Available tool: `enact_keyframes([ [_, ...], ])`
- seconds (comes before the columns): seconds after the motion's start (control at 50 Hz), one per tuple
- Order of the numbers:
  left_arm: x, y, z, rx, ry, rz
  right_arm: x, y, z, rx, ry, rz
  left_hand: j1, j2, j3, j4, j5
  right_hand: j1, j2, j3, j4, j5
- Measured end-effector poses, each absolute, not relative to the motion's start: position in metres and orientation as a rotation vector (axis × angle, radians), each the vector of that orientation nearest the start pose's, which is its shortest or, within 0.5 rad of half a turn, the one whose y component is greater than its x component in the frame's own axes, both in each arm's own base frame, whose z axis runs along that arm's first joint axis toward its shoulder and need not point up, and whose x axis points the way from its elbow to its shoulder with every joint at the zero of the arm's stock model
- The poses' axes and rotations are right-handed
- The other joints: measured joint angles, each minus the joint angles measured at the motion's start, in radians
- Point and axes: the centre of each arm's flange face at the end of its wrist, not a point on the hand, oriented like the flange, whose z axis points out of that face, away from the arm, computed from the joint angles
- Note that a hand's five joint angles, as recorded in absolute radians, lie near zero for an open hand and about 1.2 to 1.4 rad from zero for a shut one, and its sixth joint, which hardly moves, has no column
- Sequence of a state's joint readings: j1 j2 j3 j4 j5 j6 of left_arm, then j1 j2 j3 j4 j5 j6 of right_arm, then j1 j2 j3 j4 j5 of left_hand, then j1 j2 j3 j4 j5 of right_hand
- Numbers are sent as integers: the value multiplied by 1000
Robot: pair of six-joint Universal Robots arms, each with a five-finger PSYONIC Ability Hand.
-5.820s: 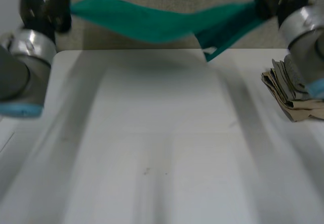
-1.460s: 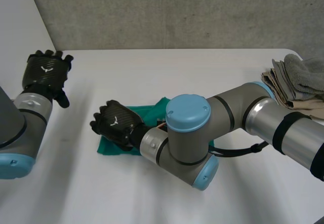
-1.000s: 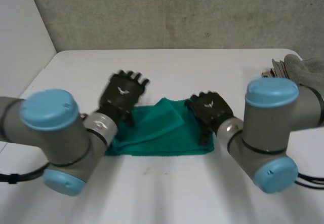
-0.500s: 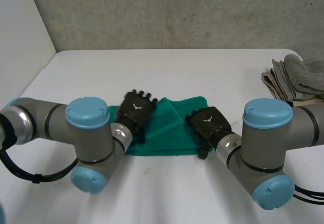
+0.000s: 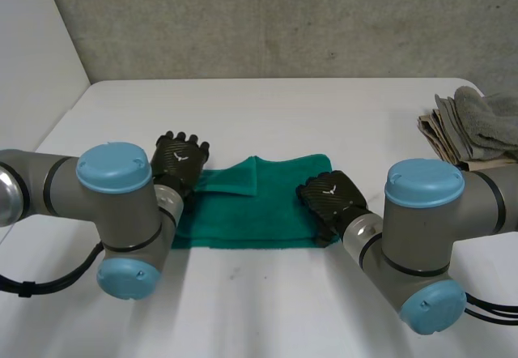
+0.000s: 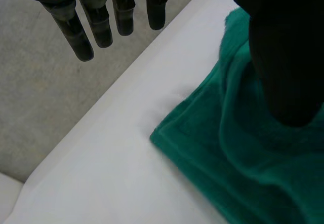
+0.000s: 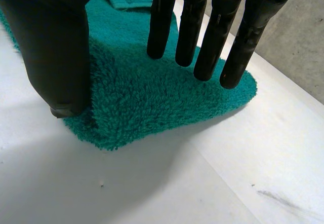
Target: Fold the laundry.
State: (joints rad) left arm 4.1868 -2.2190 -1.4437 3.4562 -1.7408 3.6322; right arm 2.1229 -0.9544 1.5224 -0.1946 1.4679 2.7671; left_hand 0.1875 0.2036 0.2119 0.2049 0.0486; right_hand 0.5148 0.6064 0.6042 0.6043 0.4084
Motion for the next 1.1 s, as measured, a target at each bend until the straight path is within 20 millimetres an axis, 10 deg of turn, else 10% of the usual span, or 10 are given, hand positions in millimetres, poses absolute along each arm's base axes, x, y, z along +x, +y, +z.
enact_keyframes([
  [0.28,-322,-290,143,1150,2127,-2037,315,-243,120,-1178,2160,-1641,0,0,0,0,0,0,0,0,0,0],
  [0.46,-336,-328,128,1099,2078,-2084,314,-243,118,-1175,2170,-1647,3,2,0,2,0,0,0,0,0,1],
  [0.64,-301,-372,132,805,2002,-1975,313,-245,116,-1183,2156,-1687,3,0,0,0,0,121,144,140,138,124],
  [0.8,-296,-350,138,850,2009,-1923,313,-246,115,-1222,2148,-1700,1,0,0,0,0,417,557,558,562,544],
  [1.02,-298,-321,147,907,2030,-1921,304,-241,116,-1296,2164,-1678,0,0,0,0,0,419,568,577,585,567],
  [1.1,-293,-308,163,905,2023,-1937,269,-245,125,-1410,2269,-1662,0,0,0,0,0,419,568,577,585,569],
])
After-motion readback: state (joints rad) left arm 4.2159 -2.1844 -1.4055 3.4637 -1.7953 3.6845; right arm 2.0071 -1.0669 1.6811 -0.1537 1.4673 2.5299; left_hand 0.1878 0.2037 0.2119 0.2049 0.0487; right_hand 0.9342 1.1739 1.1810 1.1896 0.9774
